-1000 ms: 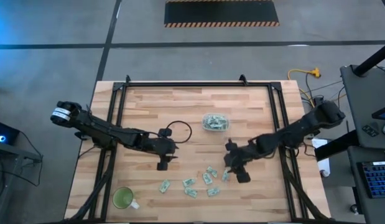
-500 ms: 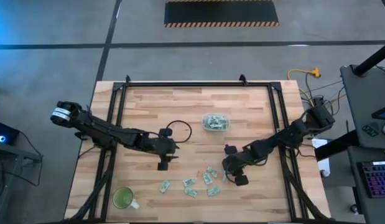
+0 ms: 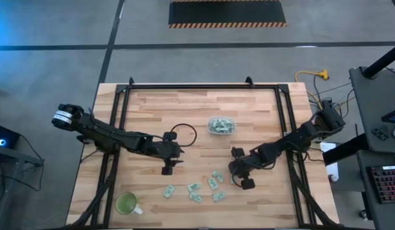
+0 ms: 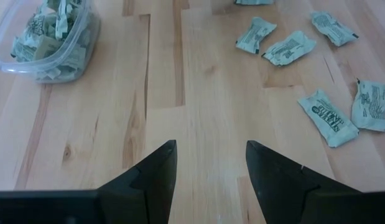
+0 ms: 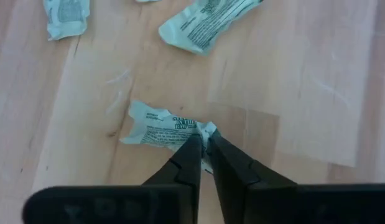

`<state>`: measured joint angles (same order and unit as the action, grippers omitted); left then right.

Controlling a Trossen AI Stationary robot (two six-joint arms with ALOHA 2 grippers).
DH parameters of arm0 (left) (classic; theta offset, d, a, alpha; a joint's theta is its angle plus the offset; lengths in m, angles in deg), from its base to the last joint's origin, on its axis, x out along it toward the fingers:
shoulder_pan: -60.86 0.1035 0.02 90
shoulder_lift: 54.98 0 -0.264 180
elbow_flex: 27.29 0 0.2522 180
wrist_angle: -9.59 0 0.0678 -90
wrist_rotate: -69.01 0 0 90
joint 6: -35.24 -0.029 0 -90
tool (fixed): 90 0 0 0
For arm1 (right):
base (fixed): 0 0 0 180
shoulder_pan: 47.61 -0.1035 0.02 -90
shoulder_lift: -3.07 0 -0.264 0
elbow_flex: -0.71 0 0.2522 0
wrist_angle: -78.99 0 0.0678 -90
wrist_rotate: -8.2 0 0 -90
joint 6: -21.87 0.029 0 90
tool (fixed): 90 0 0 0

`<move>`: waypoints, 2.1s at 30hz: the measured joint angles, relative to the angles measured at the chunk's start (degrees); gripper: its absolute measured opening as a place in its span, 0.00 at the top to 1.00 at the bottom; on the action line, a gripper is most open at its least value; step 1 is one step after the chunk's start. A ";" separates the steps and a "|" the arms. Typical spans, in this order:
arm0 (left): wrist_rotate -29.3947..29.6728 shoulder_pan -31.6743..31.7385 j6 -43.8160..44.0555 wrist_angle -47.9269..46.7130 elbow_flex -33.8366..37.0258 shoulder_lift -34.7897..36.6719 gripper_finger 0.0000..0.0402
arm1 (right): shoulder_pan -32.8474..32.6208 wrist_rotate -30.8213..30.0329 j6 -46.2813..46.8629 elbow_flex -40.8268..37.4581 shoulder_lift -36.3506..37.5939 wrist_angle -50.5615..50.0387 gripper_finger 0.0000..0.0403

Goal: Pick and place Stevia / Truvia into bins
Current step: Put the stevia packet into the transparent bin

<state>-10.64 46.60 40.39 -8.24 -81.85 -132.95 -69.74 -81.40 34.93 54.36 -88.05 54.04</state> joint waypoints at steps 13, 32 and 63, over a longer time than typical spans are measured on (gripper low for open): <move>-0.02 0.00 -0.04 0.25 0.09 0.00 0.56 | 0.02 -13.54 -3.72 0.10 1.71 -0.64 0.97; -0.02 0.00 -0.05 0.70 0.13 -0.02 0.56 | 10.50 -57.44 -8.12 2.02 5.67 -0.49 0.97; 0.02 0.02 -0.09 0.67 0.17 -0.02 0.56 | 26.84 -32.92 -5.68 1.96 5.61 -0.02 0.72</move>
<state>-10.62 46.61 40.30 -7.57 -81.67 -132.97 -42.90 -114.32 29.25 56.32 -82.44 54.02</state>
